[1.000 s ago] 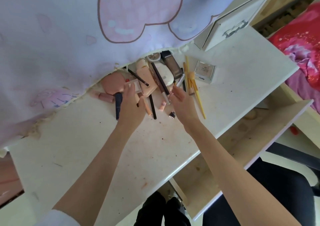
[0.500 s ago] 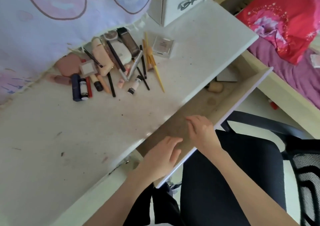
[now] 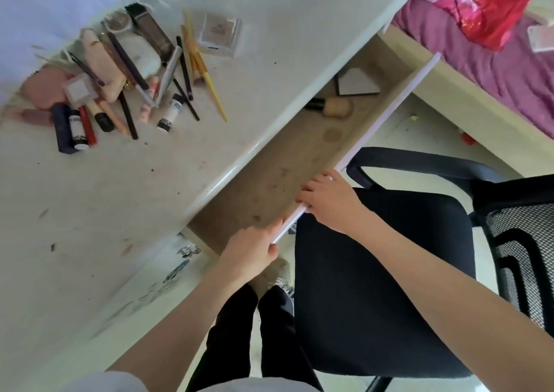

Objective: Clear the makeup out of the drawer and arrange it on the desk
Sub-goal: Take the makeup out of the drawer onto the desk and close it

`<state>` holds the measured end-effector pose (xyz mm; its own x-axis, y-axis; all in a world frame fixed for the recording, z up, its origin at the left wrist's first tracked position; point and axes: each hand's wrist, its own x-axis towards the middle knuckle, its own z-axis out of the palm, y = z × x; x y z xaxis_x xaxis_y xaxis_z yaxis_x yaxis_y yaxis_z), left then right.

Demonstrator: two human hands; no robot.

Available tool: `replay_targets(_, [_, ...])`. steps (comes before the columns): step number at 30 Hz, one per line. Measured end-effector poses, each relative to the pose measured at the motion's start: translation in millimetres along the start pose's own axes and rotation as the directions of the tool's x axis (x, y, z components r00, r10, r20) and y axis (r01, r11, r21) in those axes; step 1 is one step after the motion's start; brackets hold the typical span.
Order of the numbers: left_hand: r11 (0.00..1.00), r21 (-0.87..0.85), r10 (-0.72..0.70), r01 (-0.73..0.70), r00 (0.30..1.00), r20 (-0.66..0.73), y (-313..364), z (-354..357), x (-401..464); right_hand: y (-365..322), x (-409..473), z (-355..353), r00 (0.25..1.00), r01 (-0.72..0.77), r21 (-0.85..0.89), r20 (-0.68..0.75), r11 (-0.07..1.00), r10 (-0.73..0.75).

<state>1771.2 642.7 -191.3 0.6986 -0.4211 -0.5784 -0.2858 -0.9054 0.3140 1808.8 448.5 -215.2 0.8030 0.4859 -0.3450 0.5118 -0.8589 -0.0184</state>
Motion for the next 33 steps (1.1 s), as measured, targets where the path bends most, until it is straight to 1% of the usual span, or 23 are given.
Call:
replay_targets(3, [1.0, -0.019, -0.014, 0.013, 1.0, -0.01, 0.5, 1.5, 0.3, -0.3, -1.4, 2.0, 1.0, -0.028, -0.038, -0.004, 0.999, 0.028])
replay_targets(5, [0.999, -0.037, -0.009, 0.008, 1.0, -0.021, 1.4, 2.6, -1.1, -0.9, -4.5, 2.4, 0.998, -0.015, -0.072, -0.059, 0.997, 0.01])
replay_targets(8, [1.0, -0.019, -0.005, 0.004, 1.0, -0.022, 3.9, 1.9, -2.3, 0.5, -9.2, -3.4, 0.996, 0.004, -0.056, -0.089, 0.998, -0.009])
replay_targets(13, [1.0, -0.019, 0.004, -0.004, 1.0, 0.0, 9.5, 5.3, -3.9, 0.8, -15.4, 4.0, 0.998, 0.038, -0.031, -0.052, 0.999, -0.04])
replay_targets(16, [1.0, 0.003, 0.017, -0.017, 1.0, 0.017, 13.4, 11.9, -1.4, 1.0, -19.3, 13.8, 0.999, 0.019, -0.023, -0.03, 1.0, -0.019])
replay_targets(20, [0.997, 0.073, -0.002, 0.001, 1.0, 0.012, 18.1, 18.8, 0.6, 3.1, -21.8, 24.5, 0.996, 0.021, -0.002, -0.091, 1.0, -0.021])
replay_targets(22, [0.995, 0.091, 0.025, -0.026, 1.0, 0.008, 16.6, 19.5, 0.6, 3.2, -21.4, 29.9, 0.991, 0.017, 0.023, -0.136, 1.0, -0.013])
replay_targets(25, [0.996, 0.018, 0.085, -0.086, 0.996, 0.027, 8.4, 16.7, 2.4, 4.8, -20.6, 29.3, 0.985, 0.005, 0.094, -0.17, 0.996, 0.011])
replay_targets(27, [0.993, -0.076, 0.1, -0.095, 0.993, 0.066, 1.0, 15.0, 4.1, 7.8, -22.6, 25.6, 0.992, 0.016, 0.159, -0.123, 0.987, 0.004])
replay_targets(28, [0.988, -0.119, 0.109, -0.1, 0.991, 0.072, -2.3, 13.7, 5.3, 9.7, -24.8, 23.8, 0.996, 0.012, 0.192, -0.085, 0.981, 0.004])
replay_targets(29, [0.983, -0.15, 0.121, -0.109, 0.99, 0.07, -4.6, 12.0, 7.3, 13.1, -27.0, 22.1, 0.997, -0.004, 0.222, -0.079, 0.975, 0.022])
replay_targets(31, [0.977, -0.167, 0.143, -0.135, 0.989, 0.038, -5.7, 6.0, 14.8, 24.4, -28.8, 20.5, 0.99, -0.058, 0.252, -0.113, 0.966, 0.089])
replay_targets(33, [0.976, -0.14, 0.164, -0.166, 0.986, -0.031, -1.7, -2.1, 27.4, 42.3, -25.6, 21.8, 0.97, -0.154, 0.241, -0.147, 0.958, 0.193])
